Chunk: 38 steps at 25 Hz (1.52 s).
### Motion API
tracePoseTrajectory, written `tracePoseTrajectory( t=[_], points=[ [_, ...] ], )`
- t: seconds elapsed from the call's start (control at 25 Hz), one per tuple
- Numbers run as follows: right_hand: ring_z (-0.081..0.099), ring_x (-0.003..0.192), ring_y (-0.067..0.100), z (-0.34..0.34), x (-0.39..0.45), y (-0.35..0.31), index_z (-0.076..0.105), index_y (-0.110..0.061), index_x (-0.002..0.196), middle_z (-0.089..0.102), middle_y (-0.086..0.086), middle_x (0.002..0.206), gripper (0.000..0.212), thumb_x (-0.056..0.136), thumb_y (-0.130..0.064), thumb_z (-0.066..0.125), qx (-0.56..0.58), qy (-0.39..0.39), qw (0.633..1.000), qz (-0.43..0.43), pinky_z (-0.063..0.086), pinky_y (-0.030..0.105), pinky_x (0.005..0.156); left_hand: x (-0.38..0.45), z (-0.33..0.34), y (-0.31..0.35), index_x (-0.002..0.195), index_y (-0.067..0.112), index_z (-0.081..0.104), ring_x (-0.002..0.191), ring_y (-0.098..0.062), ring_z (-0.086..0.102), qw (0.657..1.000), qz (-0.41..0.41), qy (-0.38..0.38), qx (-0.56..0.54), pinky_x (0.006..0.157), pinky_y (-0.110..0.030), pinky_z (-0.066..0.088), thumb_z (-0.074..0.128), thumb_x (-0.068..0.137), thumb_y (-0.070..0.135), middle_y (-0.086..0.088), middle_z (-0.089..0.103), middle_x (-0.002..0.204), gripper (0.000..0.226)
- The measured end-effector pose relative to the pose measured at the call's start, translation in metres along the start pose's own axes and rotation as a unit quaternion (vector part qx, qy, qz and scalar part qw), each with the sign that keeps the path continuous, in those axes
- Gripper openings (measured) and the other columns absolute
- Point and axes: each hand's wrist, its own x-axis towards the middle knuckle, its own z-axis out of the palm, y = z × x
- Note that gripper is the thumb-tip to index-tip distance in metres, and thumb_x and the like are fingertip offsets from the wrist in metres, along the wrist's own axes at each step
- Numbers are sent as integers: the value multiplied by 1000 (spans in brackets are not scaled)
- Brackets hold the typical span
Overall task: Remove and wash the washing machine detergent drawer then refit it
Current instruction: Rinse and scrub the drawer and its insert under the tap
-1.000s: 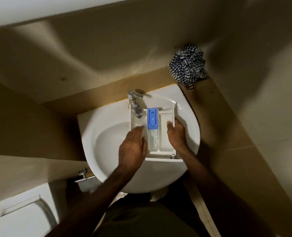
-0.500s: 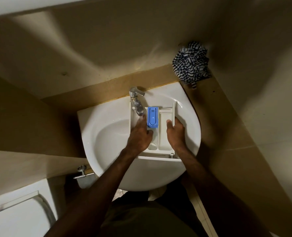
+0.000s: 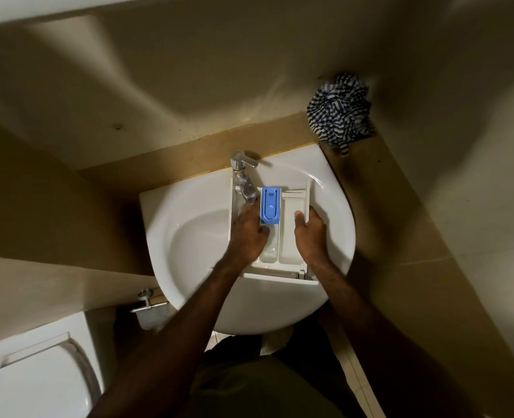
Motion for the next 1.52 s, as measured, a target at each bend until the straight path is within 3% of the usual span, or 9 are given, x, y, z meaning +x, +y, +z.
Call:
tracePoseTrajectory(
  t=[0.28, 0.44, 0.56, 0.8, 0.88, 0.96, 1.12, 1.36, 1.52],
  points=[
    [69, 106, 40, 1, -2, -1, 67, 0, 120, 74, 20, 114, 26, 107, -17, 53, 8, 10, 1000, 14, 56, 53, 94, -22, -3, -8, 165, 23, 25, 143, -33, 48, 990, -65, -110, 66, 119, -46, 37, 43, 110, 12, -10, 48, 159, 58],
    [69, 107, 39, -1, -4, -5, 67, 0, 121, 73, 19, 115, 26, 107, -17, 52, 1, -19, 1000, 11, 56, 48, 95, -51, 3, -5, 132, 12, 62, 108, -38, 69, 955, -95, -23, 279, 96, -43, 52, 43, 109, 29, -17, 73, 122, 34],
    [68, 107, 41, -2, -7, -5, 66, 0, 123, 73, 21, 117, 27, 107, -17, 52, -29, -31, 999, -5, 55, 46, 93, -44, 11, -3, 128, 8, 66, 110, -36, 68, 974, -110, 48, 192, 100, -42, 53, 56, 103, 23, -17, 72, 123, 31],
    [70, 105, 36, -6, -7, -8, 68, -3, 122, 75, 16, 116, 25, 107, -14, 52, 1, -15, 1000, 3, 53, 36, 88, -4, -1, 0, 153, 7, 46, 137, -36, 53, 998, 15, 32, 50, 119, -32, 36, 60, 95, -6, -17, 57, 149, 61],
    [70, 104, 37, -5, -7, -8, 69, -3, 119, 75, 16, 113, 24, 107, -14, 51, 12, -2, 1000, 9, 55, 38, 89, -13, 7, 3, 163, 16, 27, 129, -35, 60, 999, -36, -8, 39, 103, -19, 39, 56, 101, 2, -16, 60, 148, 70],
    [70, 103, 39, -4, -7, -7, 68, -3, 117, 75, 17, 111, 24, 107, -14, 51, 21, 2, 1000, 9, 56, 42, 89, -30, 11, -2, 166, 15, 16, 110, -42, 67, 990, -62, -38, 122, 92, -35, 47, 50, 107, 15, -24, 68, 131, 68],
    [69, 103, 39, -3, -6, -7, 68, -3, 117, 75, 17, 111, 23, 107, -14, 51, 14, -23, 1000, 2, 54, 41, 88, -57, 6, -8, 141, 10, 54, 101, -47, 67, 960, -93, 8, 263, 84, -46, 50, 46, 108, 25, -24, 73, 112, 37],
    [69, 102, 39, -4, -12, -9, 67, -4, 120, 75, 17, 112, 23, 107, -13, 51, 1, -16, 999, -28, 47, 31, 80, -17, 1, 3, 146, 1, 53, 138, -35, 51, 995, 11, 46, 87, 120, -44, 36, 62, 96, 0, -18, 57, 147, 50],
    [69, 99, 40, -6, -16, -11, 67, -7, 120, 76, 17, 110, 23, 107, -14, 50, 5, 12, 999, -33, 48, 33, 79, -11, 5, 3, 156, 8, 44, 141, -34, 50, 998, -7, 35, 48, 123, -39, 34, 58, 96, -5, -14, 53, 154, 62]
  ],
)
